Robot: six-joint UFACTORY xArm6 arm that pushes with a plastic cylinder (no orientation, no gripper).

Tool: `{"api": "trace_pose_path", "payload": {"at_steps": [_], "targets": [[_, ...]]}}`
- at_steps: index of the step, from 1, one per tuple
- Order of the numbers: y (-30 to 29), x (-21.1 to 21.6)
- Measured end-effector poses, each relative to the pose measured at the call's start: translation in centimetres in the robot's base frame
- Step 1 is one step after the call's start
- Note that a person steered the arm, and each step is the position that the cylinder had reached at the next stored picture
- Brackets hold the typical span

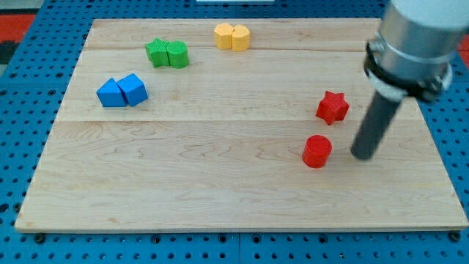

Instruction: Place the red circle at the left of the red star

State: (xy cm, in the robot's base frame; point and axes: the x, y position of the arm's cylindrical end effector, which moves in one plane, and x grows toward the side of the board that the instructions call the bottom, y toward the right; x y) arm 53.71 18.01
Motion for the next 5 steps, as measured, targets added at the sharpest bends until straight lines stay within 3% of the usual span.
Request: {"api": "trace_pose_path", "payload": {"at_steps": [1, 2, 3, 4, 5], "targets": [[-2.3, 2.8], [-4.6, -4.6], [-4.1, -5.9], [-4.1, -1.0], [-9.8, -2.0]]}}
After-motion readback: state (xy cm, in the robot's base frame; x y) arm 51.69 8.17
